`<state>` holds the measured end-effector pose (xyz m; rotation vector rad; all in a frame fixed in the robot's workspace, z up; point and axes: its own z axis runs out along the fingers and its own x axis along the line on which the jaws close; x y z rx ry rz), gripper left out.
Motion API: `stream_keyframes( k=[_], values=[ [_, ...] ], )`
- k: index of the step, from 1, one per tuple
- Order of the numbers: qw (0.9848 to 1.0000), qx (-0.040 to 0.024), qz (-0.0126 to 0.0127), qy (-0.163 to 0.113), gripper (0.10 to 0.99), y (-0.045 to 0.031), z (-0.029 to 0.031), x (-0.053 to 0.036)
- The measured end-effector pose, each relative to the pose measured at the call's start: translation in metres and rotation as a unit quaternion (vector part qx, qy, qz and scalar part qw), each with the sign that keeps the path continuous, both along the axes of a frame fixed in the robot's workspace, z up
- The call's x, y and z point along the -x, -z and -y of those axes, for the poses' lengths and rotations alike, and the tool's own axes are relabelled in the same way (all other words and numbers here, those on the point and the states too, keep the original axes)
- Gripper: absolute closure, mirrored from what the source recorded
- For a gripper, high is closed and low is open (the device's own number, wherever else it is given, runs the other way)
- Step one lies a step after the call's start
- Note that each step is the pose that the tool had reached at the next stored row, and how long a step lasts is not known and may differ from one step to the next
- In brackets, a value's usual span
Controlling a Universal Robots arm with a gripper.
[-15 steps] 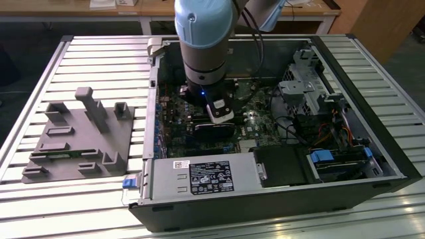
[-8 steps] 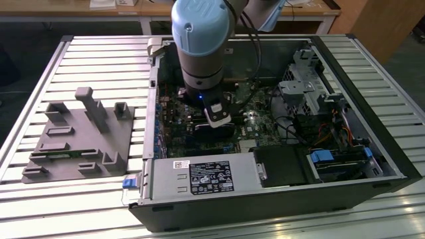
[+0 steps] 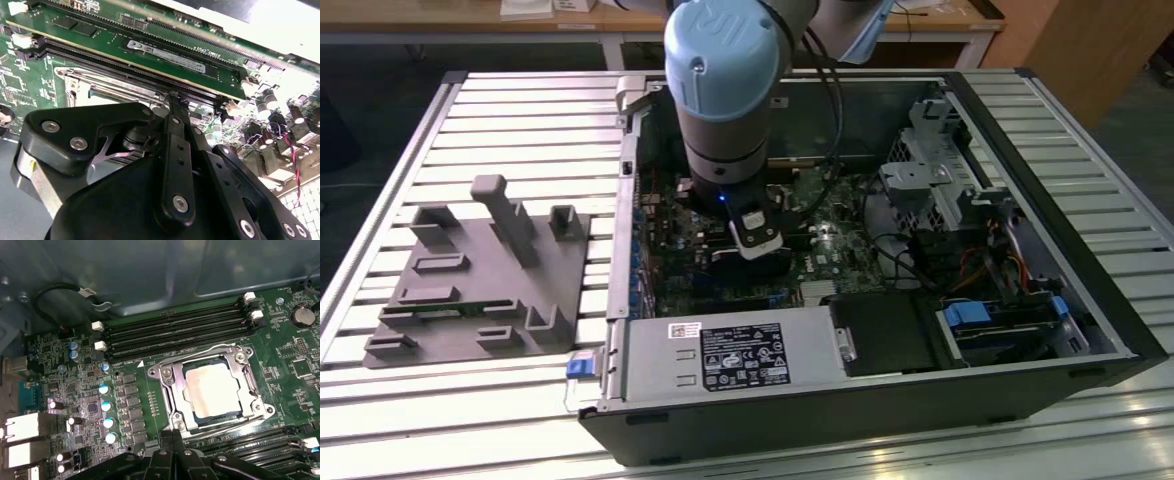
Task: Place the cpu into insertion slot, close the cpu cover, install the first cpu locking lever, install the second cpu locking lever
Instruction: 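Install the second cpu locking lever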
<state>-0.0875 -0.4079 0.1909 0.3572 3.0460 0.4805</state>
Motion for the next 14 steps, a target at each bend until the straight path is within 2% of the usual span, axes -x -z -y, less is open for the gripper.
stream_keyframes(
  k=[10,12,14],
  values=[
    [1.0000,-0.0007,-0.0001,0.000,0.980,0.0045,-0.0009,0.0019],
    [1.0000,-0.0009,0.0001,0.000,0.980,0.0035,-0.0010,0.0019],
    [1.0000,-0.0012,0.0003,0.000,0.980,-0.0020,-0.0011,0.0019]
  ],
)
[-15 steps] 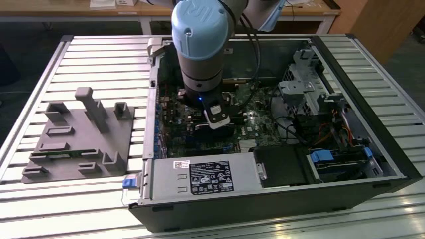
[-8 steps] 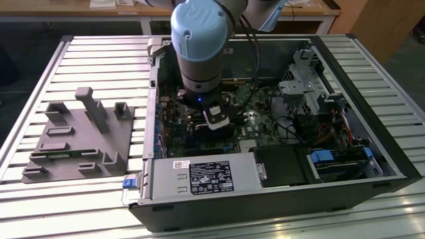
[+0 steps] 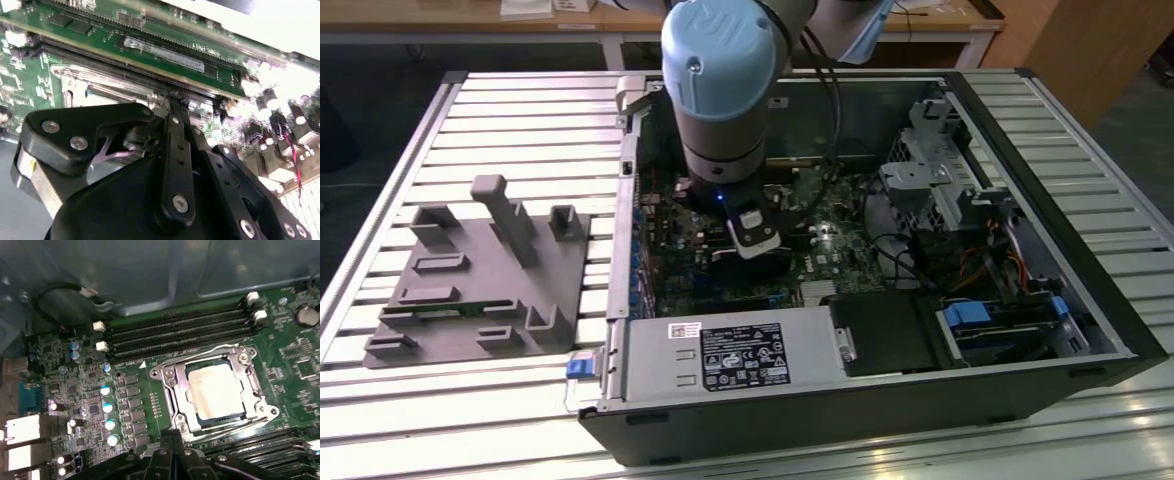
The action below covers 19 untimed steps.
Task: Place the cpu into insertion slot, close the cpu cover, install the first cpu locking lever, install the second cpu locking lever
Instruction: 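Install the second cpu locking lever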
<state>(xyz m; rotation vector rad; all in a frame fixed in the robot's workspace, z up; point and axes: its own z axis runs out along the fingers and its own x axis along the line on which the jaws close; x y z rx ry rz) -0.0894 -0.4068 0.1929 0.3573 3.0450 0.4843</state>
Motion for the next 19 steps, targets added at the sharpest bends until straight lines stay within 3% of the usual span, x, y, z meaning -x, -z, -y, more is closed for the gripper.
stream_keyframes(
  k=[5,9,11,16,19],
  values=[
    [1.0000,0.0005,-0.0003,0.000,0.980,-0.0201,0.0001,0.0000],
    [1.0000,0.0039,-0.0002,0.001,0.980,-0.0266,0.0001,-0.0021],
    [0.9999,0.0104,-0.0003,0.002,0.980,-0.0269,0.0001,-0.0052],
    [0.9994,0.0334,-0.0003,0.006,0.980,-0.0270,-0.0011,-0.0132],
    [0.9991,0.0417,-0.0003,0.007,0.980,-0.0269,-0.0052,-0.0163]
  ],
)
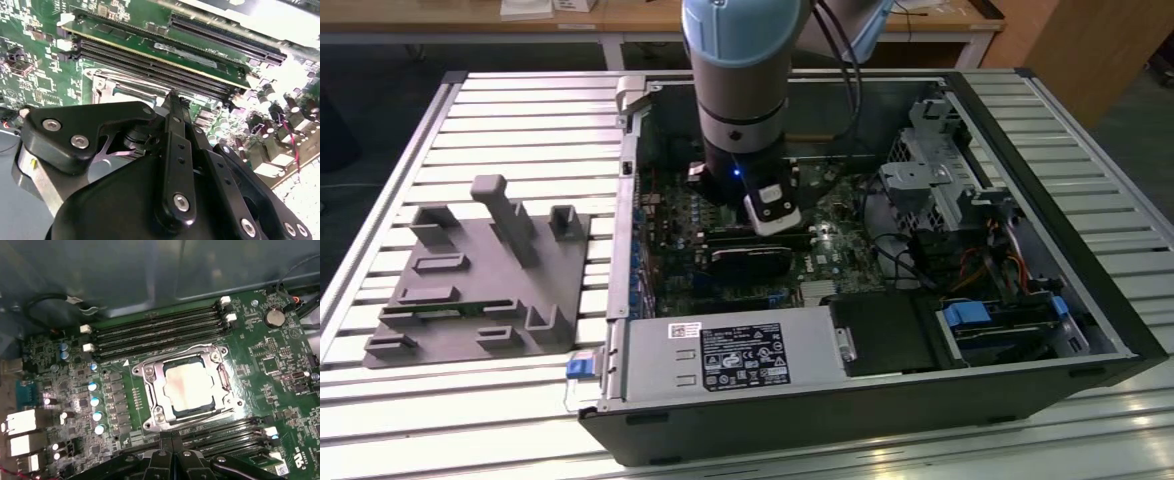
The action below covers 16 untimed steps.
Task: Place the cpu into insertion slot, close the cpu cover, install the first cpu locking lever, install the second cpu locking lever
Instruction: 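Install the second cpu locking lever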
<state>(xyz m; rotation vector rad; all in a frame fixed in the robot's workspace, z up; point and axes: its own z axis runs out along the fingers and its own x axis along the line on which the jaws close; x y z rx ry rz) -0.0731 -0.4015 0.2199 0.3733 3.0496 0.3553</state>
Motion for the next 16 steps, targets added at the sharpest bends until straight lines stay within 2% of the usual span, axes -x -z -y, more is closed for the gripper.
stream_keyframes(
  k=[4,10,16],
  values=[
    [1.0000,0.0056,0.0000,0.000,0.980,0.0000,-0.0083,-0.0038],
    [0.9999,0.0122,0.0000,0.000,0.980,0.0005,-0.0238,-0.0110],
    [0.9998,0.0217,0.0000,0.000,0.980,0.0012,-0.0335,-0.0206]
  ],
)
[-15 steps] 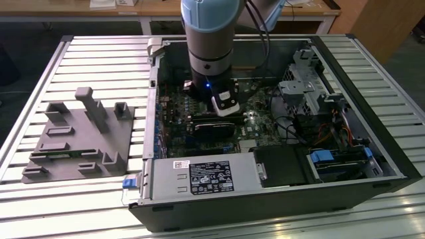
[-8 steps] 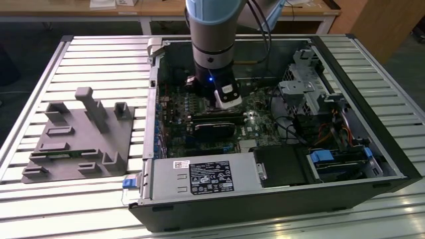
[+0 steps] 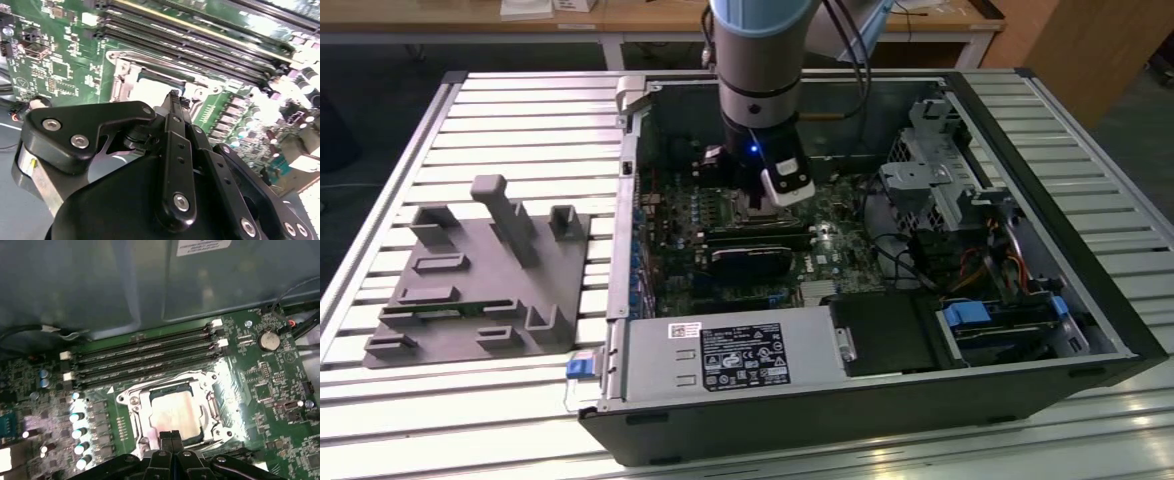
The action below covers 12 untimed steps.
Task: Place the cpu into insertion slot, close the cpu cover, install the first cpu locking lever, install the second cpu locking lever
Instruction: 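Install the second cpu locking lever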
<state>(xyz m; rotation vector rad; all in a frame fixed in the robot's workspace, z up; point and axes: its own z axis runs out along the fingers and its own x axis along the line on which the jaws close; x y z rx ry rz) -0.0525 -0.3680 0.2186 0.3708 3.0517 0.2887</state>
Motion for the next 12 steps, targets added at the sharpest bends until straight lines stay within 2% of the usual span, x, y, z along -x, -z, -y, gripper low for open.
stream_keyframes(
  k=[4,6,12],
  values=[
    [1.0000,0.0068,0.0000,0.000,0.980,0.0004,-0.0053,-0.0067],
    [0.9999,0.0102,0.0000,0.000,0.980,0.0004,-0.0070,-0.0073],
    [0.9999,0.0104,0.0000,0.000,0.980,0.0004,-0.0072,-0.0073]
  ],
)
